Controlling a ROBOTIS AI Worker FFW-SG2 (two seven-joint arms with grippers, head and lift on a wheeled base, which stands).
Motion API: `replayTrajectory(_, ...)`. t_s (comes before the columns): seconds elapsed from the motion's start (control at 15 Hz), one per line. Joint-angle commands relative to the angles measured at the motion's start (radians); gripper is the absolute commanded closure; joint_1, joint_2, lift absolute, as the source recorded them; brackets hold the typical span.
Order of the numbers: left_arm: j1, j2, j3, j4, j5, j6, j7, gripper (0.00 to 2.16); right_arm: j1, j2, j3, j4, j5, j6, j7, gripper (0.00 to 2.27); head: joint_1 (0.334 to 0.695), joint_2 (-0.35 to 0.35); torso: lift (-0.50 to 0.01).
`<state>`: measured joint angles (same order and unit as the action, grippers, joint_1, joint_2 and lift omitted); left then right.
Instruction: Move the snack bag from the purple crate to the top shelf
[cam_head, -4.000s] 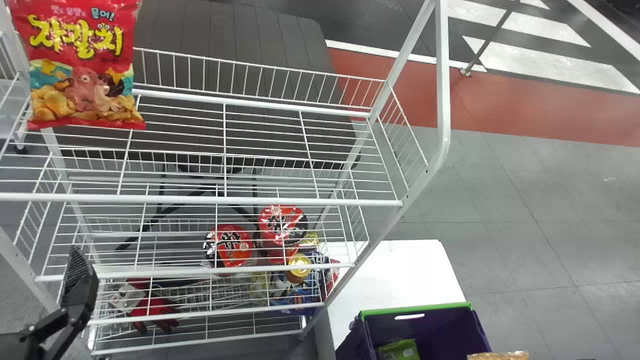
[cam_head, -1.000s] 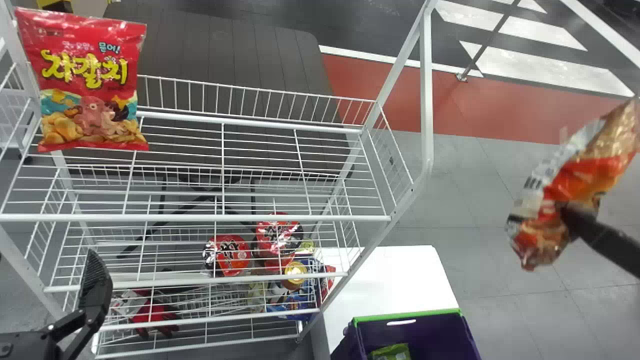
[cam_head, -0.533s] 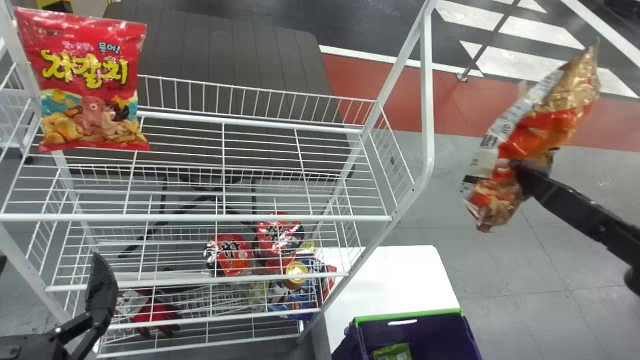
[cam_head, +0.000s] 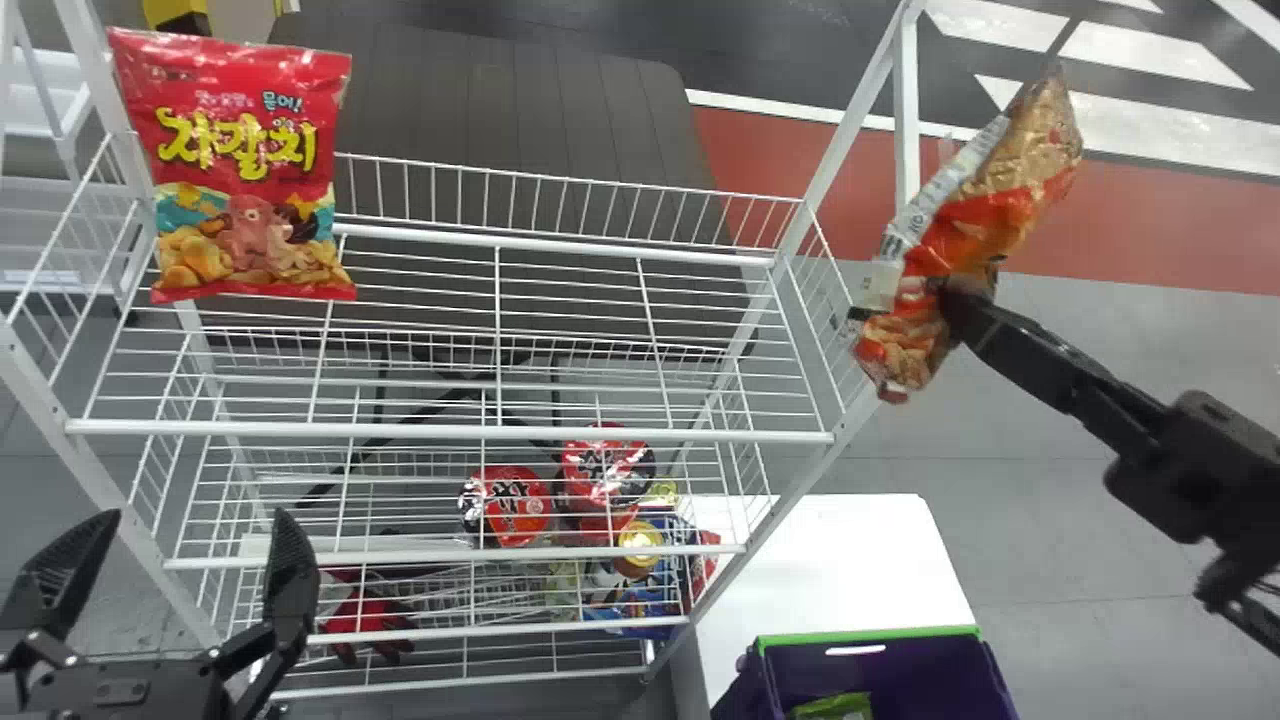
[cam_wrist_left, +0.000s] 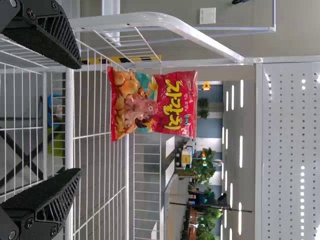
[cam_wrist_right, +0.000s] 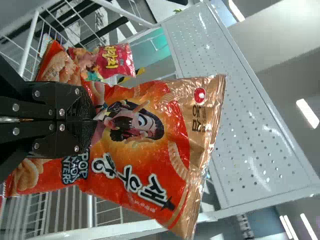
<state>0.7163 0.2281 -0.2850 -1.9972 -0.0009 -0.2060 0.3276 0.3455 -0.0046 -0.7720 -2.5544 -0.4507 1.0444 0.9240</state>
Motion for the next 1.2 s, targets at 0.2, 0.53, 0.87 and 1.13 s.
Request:
replayTrajectory(0.2,0.000,0.002,-0.005,0.021,-0.007,-0.003,0.013,0.07,0.012,0.005,0.286,0.154,0.147,-0.349,-0.047,1.53,0.695,-0.179,0.001)
replayTrajectory(0.53,-0.009,-0.001,-0.002,0.032,-0.005,0.000,0.011,0.08,-0.068,0.005,0.527,0.307,0.299,-0.450,-0.122,1.53,0.695,-0.093,0.001)
replayTrajectory(0.87,-0.011,0.008,0.029,0.023,0.015,0.003,-0.004,0.07,-0.203,0.005,0.723,0.514,0.357,-0.582,-0.280,1.53,0.695,0.012,0.001)
replayTrajectory(1.13,-0.031,0.010,0.055,0.052,0.042,0.006,-0.015,0.07,-0.327,0.005,0.862,0.700,0.441,-0.652,-0.356,1.53,0.695,0.106,0.001)
